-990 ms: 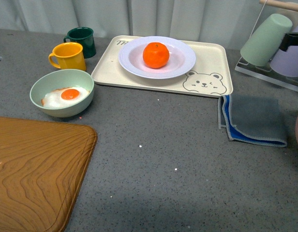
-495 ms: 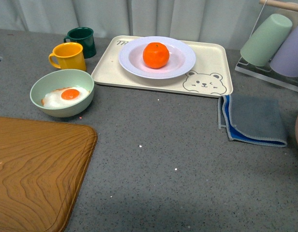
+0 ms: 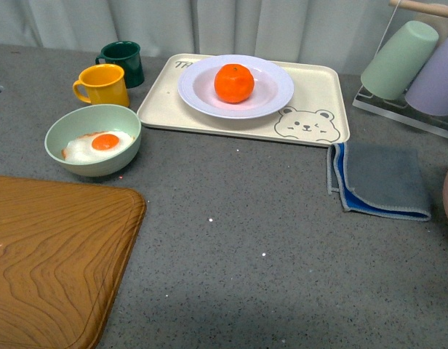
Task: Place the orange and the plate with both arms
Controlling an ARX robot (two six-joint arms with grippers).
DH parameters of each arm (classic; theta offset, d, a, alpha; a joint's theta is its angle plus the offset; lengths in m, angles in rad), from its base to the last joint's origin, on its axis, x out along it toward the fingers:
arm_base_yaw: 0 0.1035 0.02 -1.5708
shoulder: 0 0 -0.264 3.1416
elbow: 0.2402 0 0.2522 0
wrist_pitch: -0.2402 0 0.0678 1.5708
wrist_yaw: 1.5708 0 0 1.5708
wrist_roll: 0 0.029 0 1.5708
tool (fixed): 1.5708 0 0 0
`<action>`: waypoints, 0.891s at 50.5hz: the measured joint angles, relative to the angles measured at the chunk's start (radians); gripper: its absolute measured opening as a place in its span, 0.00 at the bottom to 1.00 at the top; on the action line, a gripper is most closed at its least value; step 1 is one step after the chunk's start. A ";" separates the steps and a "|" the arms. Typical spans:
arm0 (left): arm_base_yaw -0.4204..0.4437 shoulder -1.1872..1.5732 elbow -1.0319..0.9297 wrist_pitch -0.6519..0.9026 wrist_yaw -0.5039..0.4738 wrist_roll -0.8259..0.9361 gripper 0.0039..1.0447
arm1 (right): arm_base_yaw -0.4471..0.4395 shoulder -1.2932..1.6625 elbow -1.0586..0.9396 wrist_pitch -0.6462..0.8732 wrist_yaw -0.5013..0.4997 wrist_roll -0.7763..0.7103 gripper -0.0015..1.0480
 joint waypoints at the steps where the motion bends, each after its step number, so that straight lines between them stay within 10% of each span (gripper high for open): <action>1: 0.000 0.000 0.000 0.000 0.000 0.000 0.94 | 0.000 -0.008 -0.002 -0.007 0.000 0.000 0.01; 45: 0.000 0.000 0.000 0.000 0.000 0.000 0.94 | 0.000 -0.554 -0.024 -0.506 0.000 0.000 0.01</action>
